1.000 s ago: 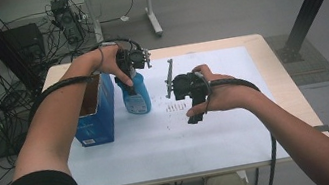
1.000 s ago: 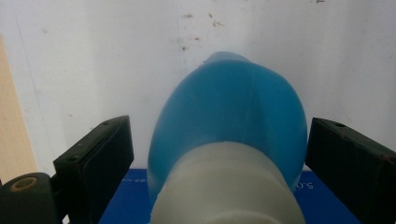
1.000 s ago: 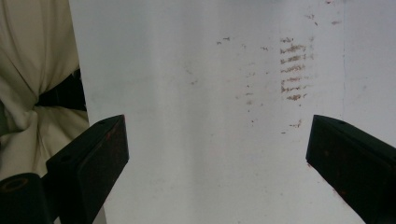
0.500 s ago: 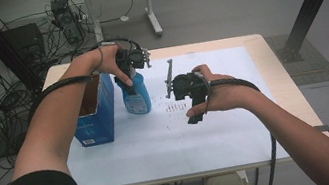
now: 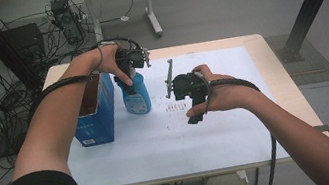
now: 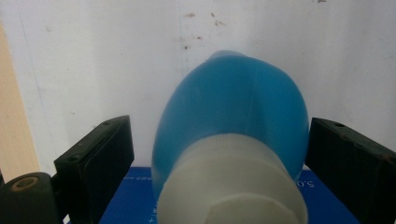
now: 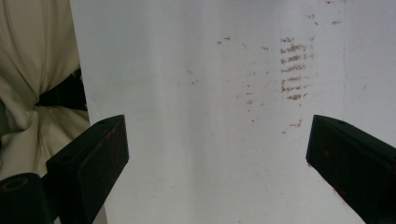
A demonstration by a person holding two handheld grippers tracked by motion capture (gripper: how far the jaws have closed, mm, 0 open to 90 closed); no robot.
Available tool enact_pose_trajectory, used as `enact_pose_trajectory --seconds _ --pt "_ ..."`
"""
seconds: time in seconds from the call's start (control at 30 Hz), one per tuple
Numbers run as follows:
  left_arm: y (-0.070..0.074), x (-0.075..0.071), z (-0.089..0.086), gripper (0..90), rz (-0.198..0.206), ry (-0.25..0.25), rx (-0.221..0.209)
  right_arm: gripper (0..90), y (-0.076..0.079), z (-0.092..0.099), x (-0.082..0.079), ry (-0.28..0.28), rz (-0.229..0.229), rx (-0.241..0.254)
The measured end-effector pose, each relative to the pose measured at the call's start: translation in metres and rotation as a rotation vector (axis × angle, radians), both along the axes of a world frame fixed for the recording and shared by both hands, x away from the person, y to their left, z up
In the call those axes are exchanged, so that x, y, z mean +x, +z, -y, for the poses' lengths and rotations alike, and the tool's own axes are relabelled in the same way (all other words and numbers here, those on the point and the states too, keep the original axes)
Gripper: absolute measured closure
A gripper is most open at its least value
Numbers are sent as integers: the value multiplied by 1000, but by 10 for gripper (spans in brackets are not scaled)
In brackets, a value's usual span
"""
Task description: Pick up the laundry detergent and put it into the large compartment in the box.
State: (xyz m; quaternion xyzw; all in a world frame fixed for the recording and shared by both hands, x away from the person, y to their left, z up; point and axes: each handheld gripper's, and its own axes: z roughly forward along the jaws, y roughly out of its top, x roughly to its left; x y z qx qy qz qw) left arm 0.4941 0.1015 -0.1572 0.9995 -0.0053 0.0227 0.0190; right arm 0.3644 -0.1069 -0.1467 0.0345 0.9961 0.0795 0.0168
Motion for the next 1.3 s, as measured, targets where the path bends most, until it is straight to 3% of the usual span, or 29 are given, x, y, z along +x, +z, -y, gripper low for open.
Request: enact_pose_trajectory --seconds 1.3 --pt "1 -1 -9 87 4 10 -8 55 -2 -7 4 5 -3 -5"
